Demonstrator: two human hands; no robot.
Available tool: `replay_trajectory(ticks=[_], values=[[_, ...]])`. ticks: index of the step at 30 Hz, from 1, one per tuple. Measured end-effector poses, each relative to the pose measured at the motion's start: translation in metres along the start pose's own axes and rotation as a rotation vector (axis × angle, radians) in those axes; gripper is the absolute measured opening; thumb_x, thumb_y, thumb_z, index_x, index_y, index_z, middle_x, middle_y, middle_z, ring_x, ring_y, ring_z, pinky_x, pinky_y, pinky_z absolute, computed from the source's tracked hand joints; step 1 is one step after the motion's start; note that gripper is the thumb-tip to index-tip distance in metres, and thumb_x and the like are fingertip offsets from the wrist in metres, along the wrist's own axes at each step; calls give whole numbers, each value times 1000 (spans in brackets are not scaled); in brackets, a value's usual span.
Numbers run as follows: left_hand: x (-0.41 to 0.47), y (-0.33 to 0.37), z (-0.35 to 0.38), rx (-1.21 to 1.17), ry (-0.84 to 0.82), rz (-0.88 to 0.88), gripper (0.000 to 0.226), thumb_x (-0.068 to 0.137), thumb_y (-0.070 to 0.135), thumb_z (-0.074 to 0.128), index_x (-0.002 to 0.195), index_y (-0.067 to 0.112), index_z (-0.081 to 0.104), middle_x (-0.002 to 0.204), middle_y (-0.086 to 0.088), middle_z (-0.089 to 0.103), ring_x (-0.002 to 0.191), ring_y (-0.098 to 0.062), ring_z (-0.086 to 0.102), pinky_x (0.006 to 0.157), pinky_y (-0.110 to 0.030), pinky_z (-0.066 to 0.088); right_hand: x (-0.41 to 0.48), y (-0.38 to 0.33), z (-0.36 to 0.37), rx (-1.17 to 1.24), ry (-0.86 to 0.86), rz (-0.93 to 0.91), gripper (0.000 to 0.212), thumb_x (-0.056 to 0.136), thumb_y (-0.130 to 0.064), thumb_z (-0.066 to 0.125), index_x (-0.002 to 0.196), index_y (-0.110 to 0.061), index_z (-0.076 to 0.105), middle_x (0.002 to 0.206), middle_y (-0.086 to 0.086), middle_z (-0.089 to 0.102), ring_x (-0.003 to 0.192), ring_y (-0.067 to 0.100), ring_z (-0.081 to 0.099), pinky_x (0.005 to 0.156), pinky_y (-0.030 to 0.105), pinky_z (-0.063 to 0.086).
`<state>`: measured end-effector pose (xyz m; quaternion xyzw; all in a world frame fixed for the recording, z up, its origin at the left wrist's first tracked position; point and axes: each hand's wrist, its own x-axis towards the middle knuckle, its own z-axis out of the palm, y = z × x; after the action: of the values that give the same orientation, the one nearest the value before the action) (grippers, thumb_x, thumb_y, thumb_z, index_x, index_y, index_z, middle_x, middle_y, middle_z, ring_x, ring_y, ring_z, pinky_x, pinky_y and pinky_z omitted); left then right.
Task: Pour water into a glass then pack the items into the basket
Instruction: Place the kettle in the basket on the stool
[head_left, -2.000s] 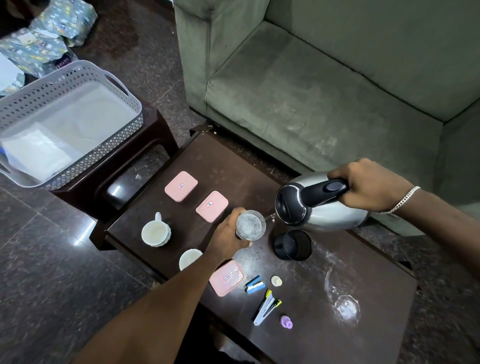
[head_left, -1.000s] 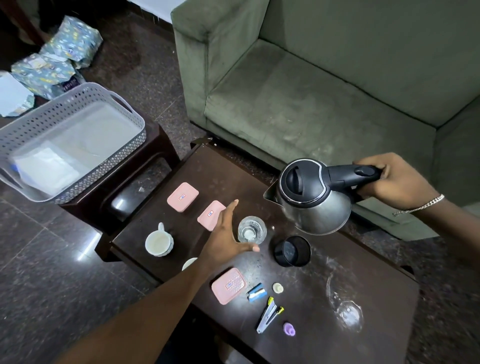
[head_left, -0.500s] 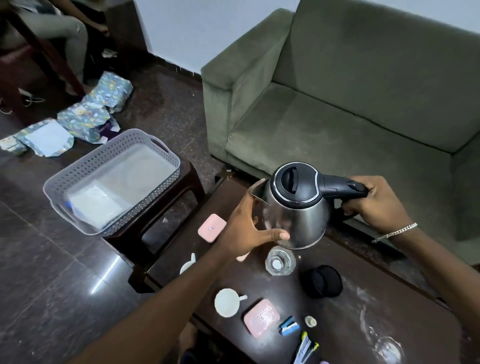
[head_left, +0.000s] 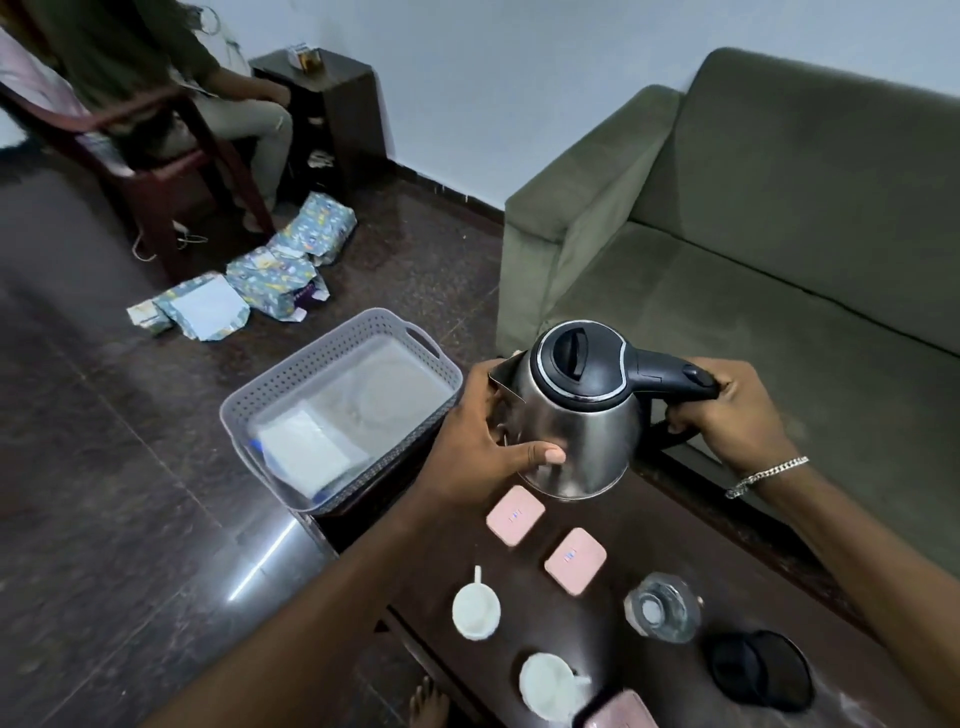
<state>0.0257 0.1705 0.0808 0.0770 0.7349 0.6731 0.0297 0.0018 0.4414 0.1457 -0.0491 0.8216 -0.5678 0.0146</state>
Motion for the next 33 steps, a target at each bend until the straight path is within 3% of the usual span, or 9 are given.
replay_trajectory(ticks=[3,7,9,12,15,18,24,30,33], values=[[16,6,-39,-11,17,0,93,65,16,98,141,28,45,139,7,63,132,-8,58,106,-44,54,31,-12,30,40,-20,-40,21,48,6,52,63,-5,61,52,-7,48,53,17,44,45,64,45],[43,12,-91,-25,26,0,88,65,8,96,136,26,47,138,8,62,131,-5,58,94,-28,57,70,-28,69,93,-13,-56,28,47,8,53,74,5,62,58,4,47,57,16,47,46,55,50],[56,14,-116,-15,38,-4,87,64,6,96,132,30,48,136,8,62,128,-4,58,90,-23,55,91,-35,89,105,-13,-58,26,47,8,55,65,-8,64,53,-5,50,53,12,49,50,47,50],[75,11,-152,7,55,4,84,63,5,94,126,38,50,133,11,62,127,-7,56,90,-25,54,123,-39,122,105,-23,-67,33,47,7,60,60,-22,67,52,-14,52,52,7,48,52,33,45],[87,-2,-182,17,67,-18,84,62,3,93,126,37,50,131,13,62,127,-6,56,92,-28,55,147,-30,154,116,-43,-66,28,47,4,66,66,-16,69,56,-15,53,54,4,47,51,20,38],[94,-23,-207,20,81,-63,85,62,0,92,127,31,48,134,12,62,128,-7,57,94,-27,55,165,-12,186,158,-82,-35,25,50,6,70,73,3,64,62,-6,57,59,8,50,53,21,40],[96,-74,-235,8,96,-163,87,62,-2,90,131,21,42,136,15,60,131,-7,56,106,-41,53,184,19,232,145,-151,-2,24,53,13,76,68,7,58,69,7,53,66,9,50,58,24,40],[102,-88,-252,-18,137,-174,86,58,12,94,125,36,47,133,18,59,127,-5,58,99,-43,57,200,15,252,120,-118,-56,34,47,-1,74,74,16,61,76,34,59,73,19,53,66,34,38],[102,-87,-258,-12,130,-173,86,57,18,96,124,39,47,133,18,59,129,-8,57,101,-38,58,201,15,255,105,-132,-48,34,48,-1,76,74,14,59,74,28,57,73,18,51,66,35,38]])
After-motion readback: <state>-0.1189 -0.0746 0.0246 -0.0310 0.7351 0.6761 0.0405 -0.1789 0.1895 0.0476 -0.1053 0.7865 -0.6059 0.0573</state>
